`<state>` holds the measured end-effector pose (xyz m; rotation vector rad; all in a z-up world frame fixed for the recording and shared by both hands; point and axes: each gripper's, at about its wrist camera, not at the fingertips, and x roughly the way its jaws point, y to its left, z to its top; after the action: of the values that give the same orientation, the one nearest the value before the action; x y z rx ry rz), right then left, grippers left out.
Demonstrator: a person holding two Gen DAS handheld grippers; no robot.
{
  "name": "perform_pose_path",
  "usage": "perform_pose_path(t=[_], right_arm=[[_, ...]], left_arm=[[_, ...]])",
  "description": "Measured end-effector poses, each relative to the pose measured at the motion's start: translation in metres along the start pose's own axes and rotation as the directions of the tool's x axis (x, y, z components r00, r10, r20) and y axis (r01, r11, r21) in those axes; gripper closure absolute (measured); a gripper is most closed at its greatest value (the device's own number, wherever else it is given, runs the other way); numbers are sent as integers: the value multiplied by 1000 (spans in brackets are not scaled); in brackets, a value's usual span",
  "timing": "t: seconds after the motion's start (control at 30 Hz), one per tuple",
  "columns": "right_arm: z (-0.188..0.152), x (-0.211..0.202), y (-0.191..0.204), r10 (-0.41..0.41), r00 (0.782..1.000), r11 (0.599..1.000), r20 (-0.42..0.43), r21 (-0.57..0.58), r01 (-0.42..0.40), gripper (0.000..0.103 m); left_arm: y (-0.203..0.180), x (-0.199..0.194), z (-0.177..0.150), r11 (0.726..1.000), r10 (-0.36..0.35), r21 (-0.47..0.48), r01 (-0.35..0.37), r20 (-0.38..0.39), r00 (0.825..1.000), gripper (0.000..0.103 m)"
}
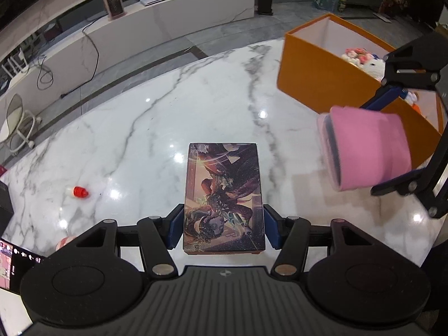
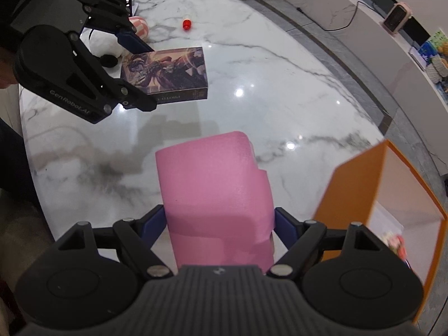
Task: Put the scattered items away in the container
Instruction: 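Lift and carry the comic book and pink pouch over the orange box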
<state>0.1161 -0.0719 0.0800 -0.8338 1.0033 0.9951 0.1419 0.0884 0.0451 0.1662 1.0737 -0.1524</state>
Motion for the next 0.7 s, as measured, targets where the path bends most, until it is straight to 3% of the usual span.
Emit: perform_pose_path(t=[0.47, 0.7], right_arm=[[-52, -57, -30, -82, 995, 994, 50, 76, 78, 20], [-71, -79, -53, -129, 989, 985, 75, 128, 118, 20]], left_arm=[[-61, -23, 39, 996, -23, 91, 17, 64, 998, 36], [-88, -28, 70, 990, -68, 130, 54, 109, 992, 36]])
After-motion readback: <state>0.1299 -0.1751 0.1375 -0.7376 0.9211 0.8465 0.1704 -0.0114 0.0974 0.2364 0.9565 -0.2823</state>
